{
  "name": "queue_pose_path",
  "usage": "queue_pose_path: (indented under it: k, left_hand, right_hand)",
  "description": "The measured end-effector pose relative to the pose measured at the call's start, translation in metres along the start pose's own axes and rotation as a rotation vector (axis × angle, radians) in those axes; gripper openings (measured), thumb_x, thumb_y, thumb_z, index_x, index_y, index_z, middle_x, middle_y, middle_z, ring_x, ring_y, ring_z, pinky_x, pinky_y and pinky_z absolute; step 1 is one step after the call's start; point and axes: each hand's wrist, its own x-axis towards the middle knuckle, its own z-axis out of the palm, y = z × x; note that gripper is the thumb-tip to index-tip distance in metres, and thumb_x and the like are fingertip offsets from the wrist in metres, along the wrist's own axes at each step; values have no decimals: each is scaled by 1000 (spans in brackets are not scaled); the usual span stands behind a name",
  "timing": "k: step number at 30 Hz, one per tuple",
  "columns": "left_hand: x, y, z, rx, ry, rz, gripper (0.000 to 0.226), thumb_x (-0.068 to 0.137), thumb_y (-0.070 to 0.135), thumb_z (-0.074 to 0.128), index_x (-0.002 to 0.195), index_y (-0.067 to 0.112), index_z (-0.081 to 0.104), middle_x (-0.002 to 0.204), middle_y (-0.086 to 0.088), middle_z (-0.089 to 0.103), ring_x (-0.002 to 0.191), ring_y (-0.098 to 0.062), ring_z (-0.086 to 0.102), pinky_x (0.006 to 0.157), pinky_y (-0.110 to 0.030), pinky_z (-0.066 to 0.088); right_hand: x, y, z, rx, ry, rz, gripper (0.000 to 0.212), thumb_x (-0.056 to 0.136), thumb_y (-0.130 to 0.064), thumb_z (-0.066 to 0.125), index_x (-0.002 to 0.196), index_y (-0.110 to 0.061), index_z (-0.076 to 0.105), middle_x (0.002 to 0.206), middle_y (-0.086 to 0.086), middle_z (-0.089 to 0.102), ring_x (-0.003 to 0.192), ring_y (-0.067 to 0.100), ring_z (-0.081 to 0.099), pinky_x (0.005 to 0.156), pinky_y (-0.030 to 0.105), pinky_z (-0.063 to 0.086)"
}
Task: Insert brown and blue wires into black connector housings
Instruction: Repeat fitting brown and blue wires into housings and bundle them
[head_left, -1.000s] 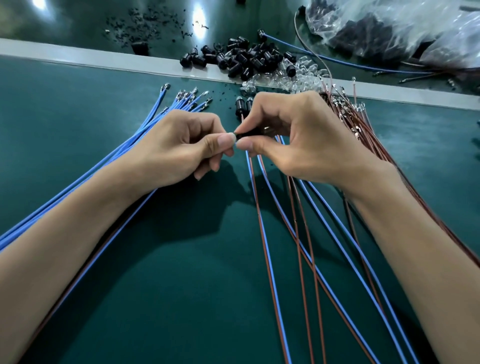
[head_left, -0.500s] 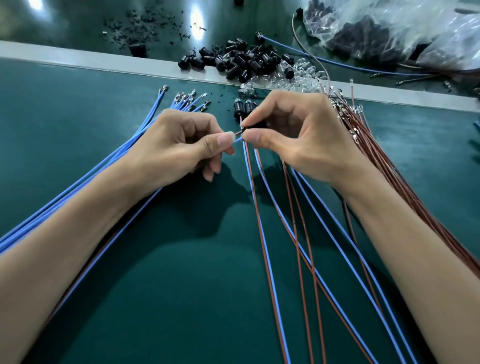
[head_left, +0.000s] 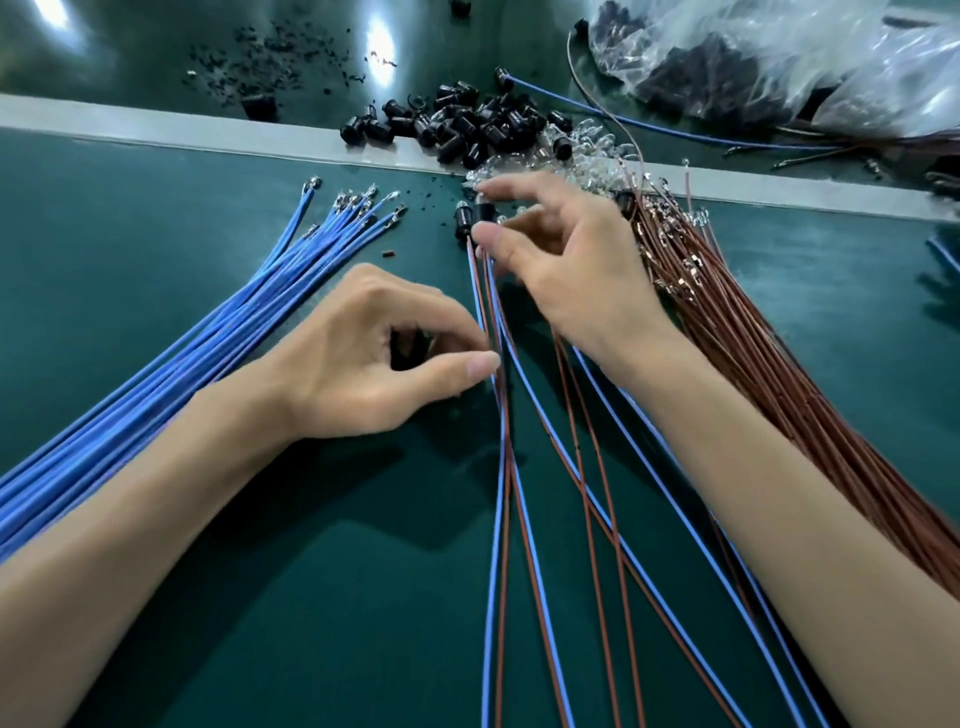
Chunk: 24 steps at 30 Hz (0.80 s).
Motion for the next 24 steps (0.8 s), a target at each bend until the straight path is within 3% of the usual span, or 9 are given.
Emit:
queue_pose_path:
  k: [3, 6, 9, 12, 14, 17, 19, 21, 24]
  left_hand:
    - [-2, -3, 1, 77, 149, -20, 37, 88, 35, 54, 60, 12, 64, 49, 0, 59, 45, -21, 55, 47, -37, 42]
    - [-1, -6, 3, 162, 253, -23, 52, 93, 28, 55, 49, 2, 58, 38, -5, 46, 39, -21, 43, 41, -28, 34]
    - [1, -10, 5, 231, 287, -20, 42, 92, 23, 59, 56, 2, 61, 40, -5, 45, 50, -25, 39, 42, -15, 25]
    - [1, -12, 7, 200, 312, -18, 10, 91, 15, 58, 87, 9, 65, 54, -5, 56, 50, -15, 39, 49, -14, 31]
    - [1, -12, 7, 134, 338, 21, 24, 90, -2, 54, 102, 18, 59, 78, 2, 62, 55, -5, 52, 56, -11, 38]
    - [4, -12, 5, 99, 324, 55, 46, 85, -17, 47, 112, 19, 54, 110, -1, 52, 70, -8, 61, 62, -11, 42]
    - [3, -12, 4, 117, 326, 51, 48, 83, -18, 48, 113, 19, 55, 116, -5, 50, 78, -8, 63, 62, -15, 44]
    - [2, -12, 3, 130, 319, 50, 40, 83, -11, 53, 113, 16, 58, 114, -4, 51, 79, -11, 63, 62, -20, 46]
    - [1, -11, 3, 152, 303, 48, 27, 84, -1, 56, 109, 9, 62, 109, -1, 52, 75, -11, 59, 63, -20, 48]
  right_hand:
    - [-2, 1, 4, -172, -15, -106, 28, 82, -21, 72, 110, -16, 70, 79, -3, 67, 67, 4, 58, 72, 8, 45]
    - [-4, 3, 7, -300, -73, -176, 27, 81, -20, 73, 106, -11, 71, 84, 3, 63, 63, 3, 50, 69, 7, 38]
    - [-3, 5, 9, -337, -70, -202, 25, 83, -23, 72, 104, -10, 72, 85, 2, 58, 63, -2, 47, 68, 6, 38]
    - [-4, 3, 6, -363, 38, -239, 18, 86, -21, 67, 99, -10, 73, 85, 2, 65, 71, 11, 58, 73, 17, 44]
    - [-2, 3, 1, -341, 103, -243, 17, 88, -8, 60, 102, -7, 70, 83, -2, 65, 70, 12, 63, 73, 19, 49]
    - [11, 1, -8, -343, 143, -183, 37, 85, 10, 50, 115, -6, 63, 96, 2, 60, 80, 15, 64, 75, 22, 53]
    - [28, -2, -11, -450, 133, -138, 38, 84, 3, 53, 117, -12, 63, 106, 4, 60, 91, 15, 62, 84, 18, 45]
    - [50, -4, -10, -508, 133, -104, 33, 86, -7, 56, 117, -16, 65, 111, 6, 61, 94, 13, 58, 82, 10, 36]
    - [82, -8, -1, -534, 119, -56, 31, 87, -11, 56, 117, -18, 65, 115, 4, 62, 98, 13, 59, 82, 12, 40]
